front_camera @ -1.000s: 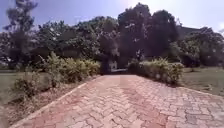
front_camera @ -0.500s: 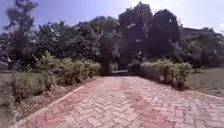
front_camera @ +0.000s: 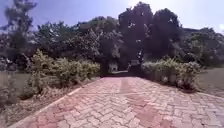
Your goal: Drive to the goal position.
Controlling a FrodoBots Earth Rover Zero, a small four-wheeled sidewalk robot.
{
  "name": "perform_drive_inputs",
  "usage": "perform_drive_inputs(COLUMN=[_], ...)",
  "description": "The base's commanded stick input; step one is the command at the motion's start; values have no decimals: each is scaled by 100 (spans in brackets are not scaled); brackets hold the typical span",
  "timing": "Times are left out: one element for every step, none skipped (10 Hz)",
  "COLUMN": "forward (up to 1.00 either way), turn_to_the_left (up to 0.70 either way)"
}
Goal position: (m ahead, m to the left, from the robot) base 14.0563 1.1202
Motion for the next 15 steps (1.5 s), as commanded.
perform_drive_inputs(forward=[70,70,70,70,70,70,70,70,70,70,70,70,70,70,70], turn_to_the_left=[0,-35,-35,-35,-35,-29,-9,0,0,0,0,0,0,0,0])
